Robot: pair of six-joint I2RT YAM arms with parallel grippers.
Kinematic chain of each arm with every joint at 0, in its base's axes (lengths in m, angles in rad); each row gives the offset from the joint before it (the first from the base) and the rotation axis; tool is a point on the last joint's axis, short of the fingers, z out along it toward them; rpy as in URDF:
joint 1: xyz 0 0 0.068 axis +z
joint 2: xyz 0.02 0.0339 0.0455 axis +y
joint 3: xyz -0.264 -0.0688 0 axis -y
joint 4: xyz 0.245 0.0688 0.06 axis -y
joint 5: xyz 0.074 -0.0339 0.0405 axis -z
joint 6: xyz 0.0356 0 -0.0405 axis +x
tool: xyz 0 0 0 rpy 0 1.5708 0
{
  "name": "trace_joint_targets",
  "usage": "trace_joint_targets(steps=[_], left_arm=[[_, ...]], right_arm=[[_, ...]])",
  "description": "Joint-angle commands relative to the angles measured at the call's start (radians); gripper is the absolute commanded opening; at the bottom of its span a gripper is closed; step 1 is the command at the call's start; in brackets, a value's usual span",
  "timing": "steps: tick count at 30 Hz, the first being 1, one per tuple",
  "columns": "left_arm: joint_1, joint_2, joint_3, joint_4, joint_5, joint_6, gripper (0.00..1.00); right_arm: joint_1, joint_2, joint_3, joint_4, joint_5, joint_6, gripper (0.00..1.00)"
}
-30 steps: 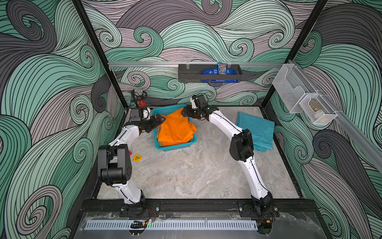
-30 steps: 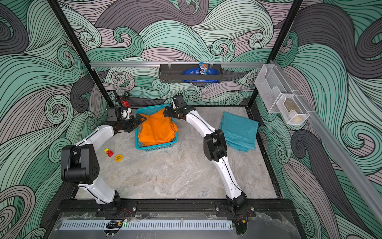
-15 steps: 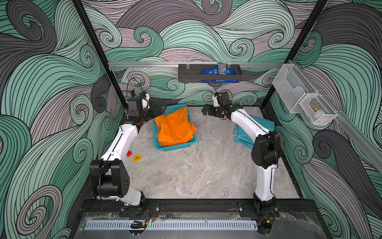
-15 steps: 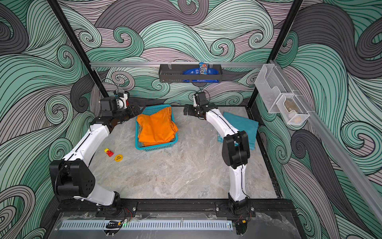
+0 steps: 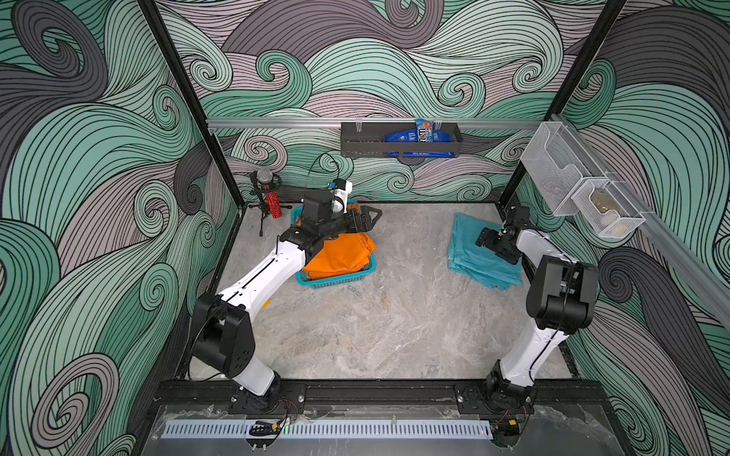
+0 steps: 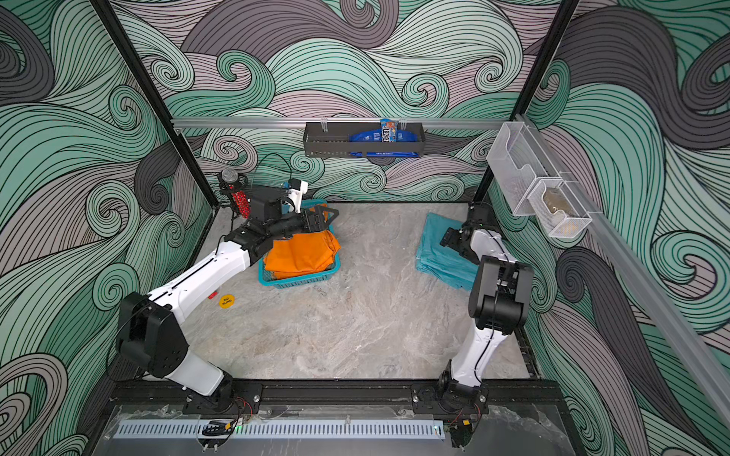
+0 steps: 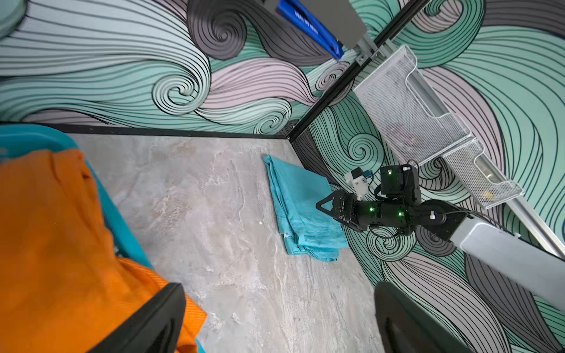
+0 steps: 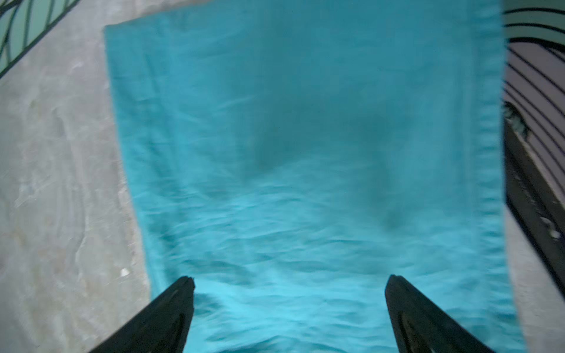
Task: Put the folded long pants in the basket
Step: Move the long pant to the center of the board.
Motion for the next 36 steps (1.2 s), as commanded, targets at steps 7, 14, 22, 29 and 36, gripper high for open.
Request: trace_joint_targets(steps=[7, 14, 22, 29, 36], left_arm=[[-0.164, 0.107, -0.068, 0.157, 0.021, -0.08, 0.98], [-0.201, 0.223, -0.098, 0.229, 0.062, -0.151, 0.99], [-0.199, 0.336, -0.065, 0.169, 0.085, -0.139, 0.99], [-0.191, 0.355, -0.101, 0.187, 0.07, -0.148, 0.99], [-0.192, 0.366, -0.09, 0.142, 0.023, -0.131, 0.99]], right_arm=[[0.069, 0.117, 0.072, 0.056, -0.008, -0.038, 0.73], [0.203, 0.15, 0.031, 0.053, 0.018, -0.057, 0.48], [0.334, 0.071, -0.146, 0.055, -0.02, -0.032, 0.47], [0.492, -0.008, -0.253, 0.057, -0.024, 0.009, 0.48], [0.558, -0.132, -0.268, 0.069, -0.066, 0.066, 0.48]])
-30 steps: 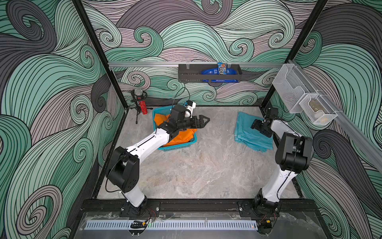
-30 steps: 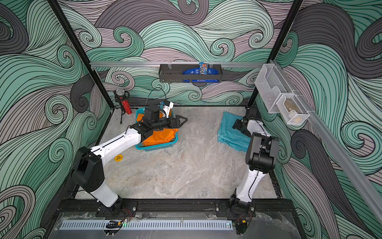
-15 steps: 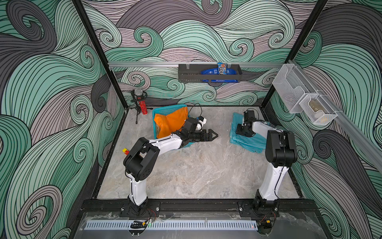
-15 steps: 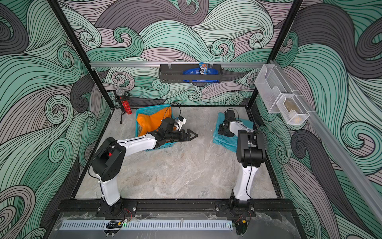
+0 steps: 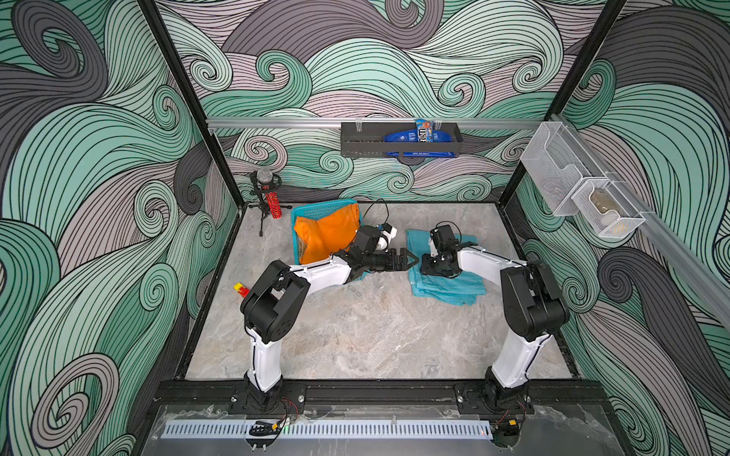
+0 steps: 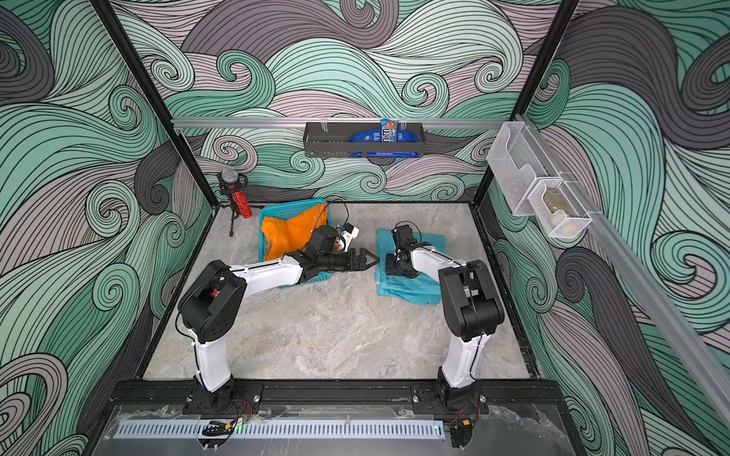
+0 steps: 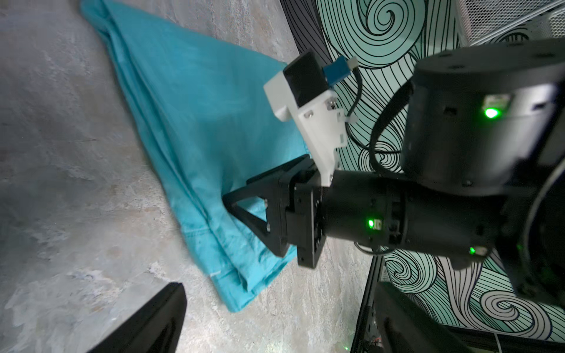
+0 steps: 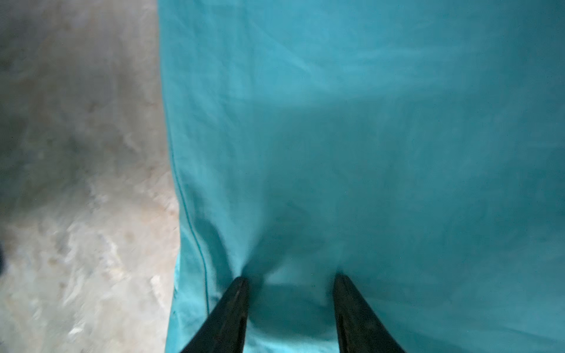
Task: Put the folded long pants in the basket
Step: Move the long pant to the center of the board, then pick up the long pant at the center of the board.
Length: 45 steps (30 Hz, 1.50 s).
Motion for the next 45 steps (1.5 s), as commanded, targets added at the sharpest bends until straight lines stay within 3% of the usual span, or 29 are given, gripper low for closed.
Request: trace_joint_targets(steps=[1, 6, 11, 12, 14, 16, 23, 31, 40, 45], left_arm=[[0.011, 0.032, 0.008, -0.101, -0.07, 0.019, 0.99], [-0.002, -0.016, 0.05, -0.207, -0.171, 0.067, 0.99], [-0.005, -0.059, 0.107, -0.287, -0.223, 0.091, 0.99], [-0.008, -0.067, 0.119, -0.295, -0.223, 0.092, 0.99], [-0.02, -0.079, 0.137, -0.3, -0.22, 0.091, 0.99], [-0.04, -0.085, 0.161, -0.306, -0.221, 0.092, 0.99], [-0.102, -0.055, 0.218, -0.319, -0.262, 0.084, 0.98], [-0.111, 0.048, 0.177, -0.308, -0.351, 0.021, 0.99], [-0.11, 0.156, 0.22, -0.316, -0.352, -0.01, 0.99], [-0.109, 0.209, 0.23, -0.307, -0.352, -0.022, 0.99]], right_arm=[[-0.003, -0.075, 0.001, -0.04, -0.029, 0.042, 0.49], [-0.068, -0.187, 0.031, -0.04, -0.042, 0.025, 0.54], [-0.222, -0.232, 0.014, -0.025, -0.113, -0.023, 0.61], [-0.262, -0.231, 0.002, -0.017, -0.133, -0.039, 0.65], [-0.339, -0.234, -0.029, 0.011, -0.157, -0.056, 0.89], [-0.418, -0.253, -0.078, 0.071, -0.195, -0.06, 1.0], [-0.589, -0.248, -0.213, 0.246, -0.383, -0.011, 1.0], [-0.59, -0.176, -0.29, 0.338, -0.444, 0.001, 1.0], [-0.59, -0.086, -0.315, 0.36, -0.493, 0.026, 0.99], [-0.575, -0.081, -0.334, 0.372, -0.504, 0.024, 0.93]])
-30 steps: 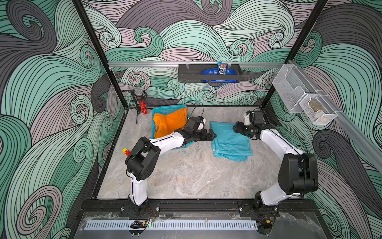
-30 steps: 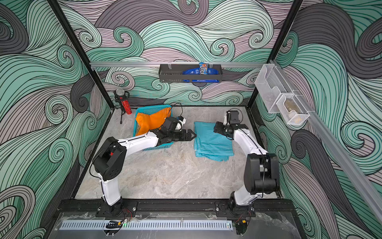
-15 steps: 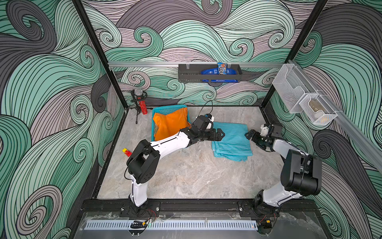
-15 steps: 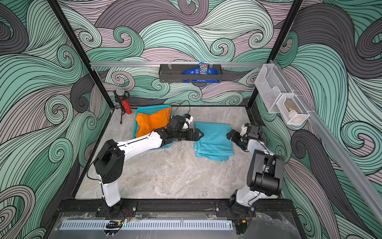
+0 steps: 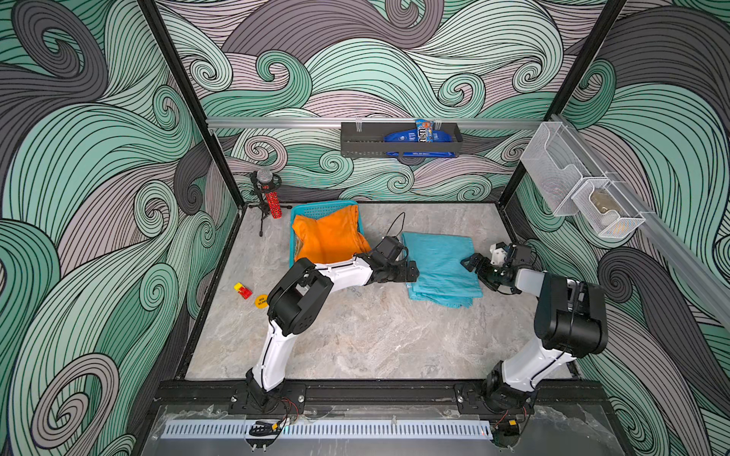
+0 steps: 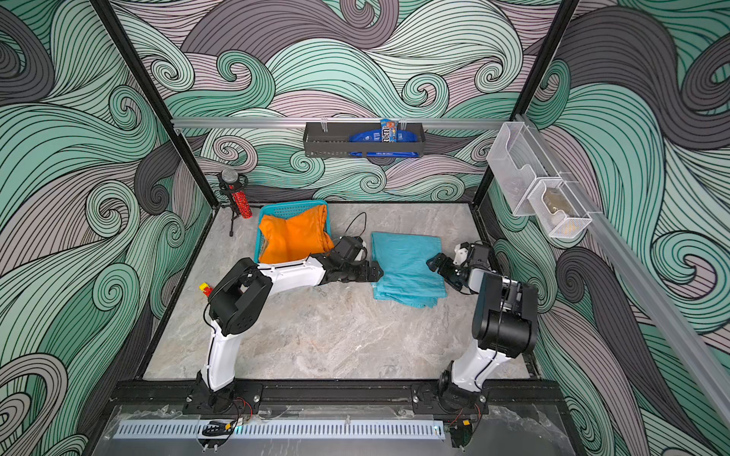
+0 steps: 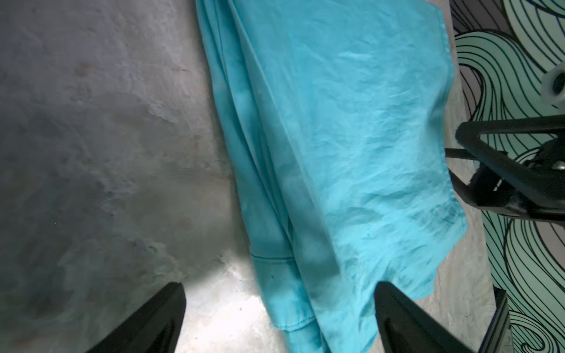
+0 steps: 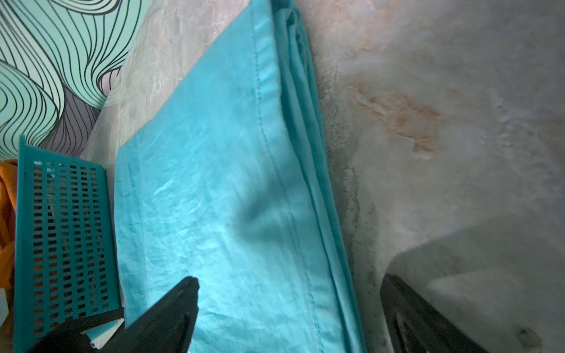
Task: Put the folded long pants in the basket
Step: Pick up the long pant at the center of the board.
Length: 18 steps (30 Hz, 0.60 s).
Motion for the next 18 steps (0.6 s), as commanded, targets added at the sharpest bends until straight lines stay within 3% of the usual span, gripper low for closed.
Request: trace_joint_targets(steps=[1, 13, 16, 18], left_arm=[[0.007, 0.039, 0.042, 0.002, -0.004, -0.02, 0.99], [0.0, 0.125, -0.015, 0.171, 0.136, -0.168, 0.93], [-0.008, 0.142, -0.014, 0.192, 0.155, -0.182, 0.87], [-0.01, 0.149, -0.019, 0.203, 0.167, -0.188, 0.76]], right_arm=[[0.019, 0.022, -0.029, -0.013, -0.026, 0.008, 0.93], [0.117, 0.04, -0.045, -0.006, 0.0, 0.02, 0.91], [0.131, 0.043, -0.053, 0.006, -0.001, 0.028, 0.9], [0.136, 0.046, -0.057, 0.014, -0.003, 0.03, 0.85]])
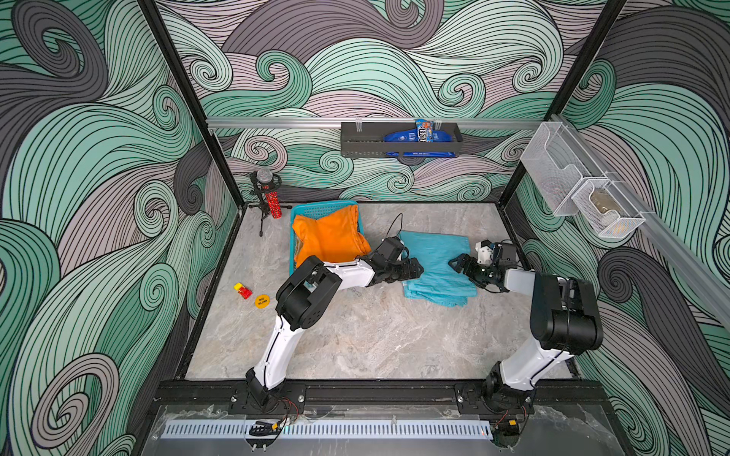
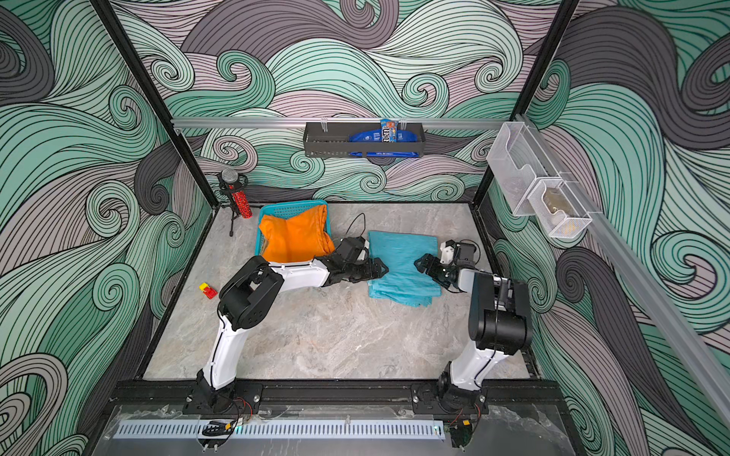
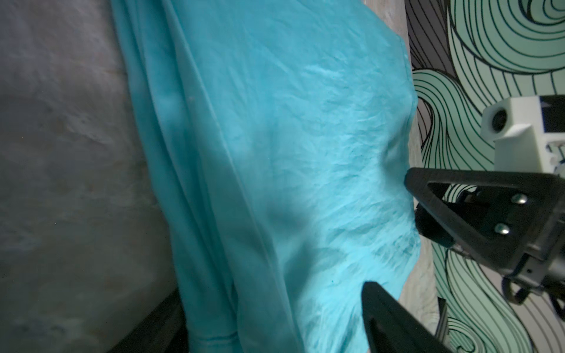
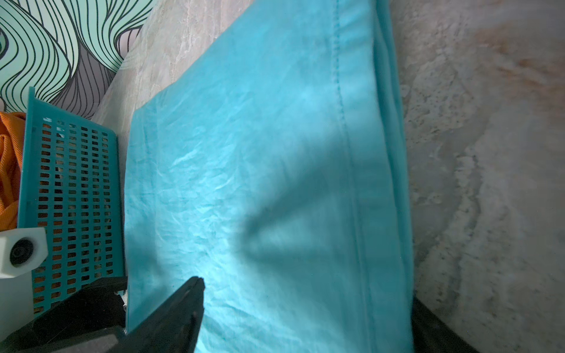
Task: Put the folded long pants in the basket
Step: Pick up the long pant at the center of the board.
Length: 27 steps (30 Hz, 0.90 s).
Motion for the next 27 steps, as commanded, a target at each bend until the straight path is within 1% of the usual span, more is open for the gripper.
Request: trace_joint_targets(steps=[1, 2, 3, 4, 5, 6, 7, 8, 9, 10, 14, 21, 24, 27], left_arm=[[-0.012, 0.061, -0.03, 0.007, 0.071, -0.041, 0.69], [-0.013, 0.061, -0.038, 0.021, 0.077, -0.044, 0.58], [-0.013, 0.06, -0.043, 0.031, 0.084, -0.044, 0.45], [-0.013, 0.06, -0.044, 0.04, 0.09, -0.043, 0.3], [-0.014, 0.06, -0.043, 0.045, 0.095, -0.041, 0.09], [-0.015, 0.062, -0.036, 0.042, 0.1, -0.035, 0.0], [-0.015, 0.064, -0.029, 0.039, 0.104, -0.026, 0.0], [-0.016, 0.063, -0.021, 0.034, 0.111, -0.014, 0.0], [-0.017, 0.061, -0.013, 0.03, 0.114, -0.006, 0.0], [-0.017, 0.059, -0.008, 0.028, 0.115, -0.001, 0.0], [-0.02, 0.035, 0.016, 0.028, 0.132, 0.007, 0.0], [-0.026, -0.033, 0.137, -0.06, 0.13, 0.071, 0.0], [-0.024, -0.076, 0.174, -0.089, 0.115, 0.104, 0.0], [-0.021, -0.121, 0.202, -0.126, 0.096, 0.142, 0.0]], right_arm=[[0.025, 0.043, -0.036, -0.046, -0.013, 0.019, 0.82], [0.026, 0.045, -0.037, -0.043, -0.017, 0.019, 0.76], [0.027, 0.046, -0.039, -0.039, -0.022, 0.019, 0.69], [0.028, 0.047, -0.042, -0.034, -0.027, 0.022, 0.62], [0.028, 0.047, -0.048, -0.026, -0.032, 0.024, 0.54], [0.029, 0.046, -0.05, -0.019, -0.039, 0.027, 0.39], [0.031, 0.045, -0.054, -0.013, -0.042, 0.03, 0.26], [0.033, 0.044, -0.057, -0.006, -0.044, 0.032, 0.15], [0.035, 0.042, -0.059, -0.005, -0.046, 0.034, 0.05], [0.039, 0.041, -0.058, -0.005, -0.046, 0.036, 0.0], [0.054, 0.01, -0.061, -0.006, -0.067, 0.053, 0.0], [0.075, -0.135, -0.054, -0.012, -0.073, 0.105, 0.0], [0.089, -0.191, -0.026, -0.024, -0.082, 0.128, 0.0], [0.133, -0.223, 0.038, -0.057, -0.07, 0.137, 0.0]])
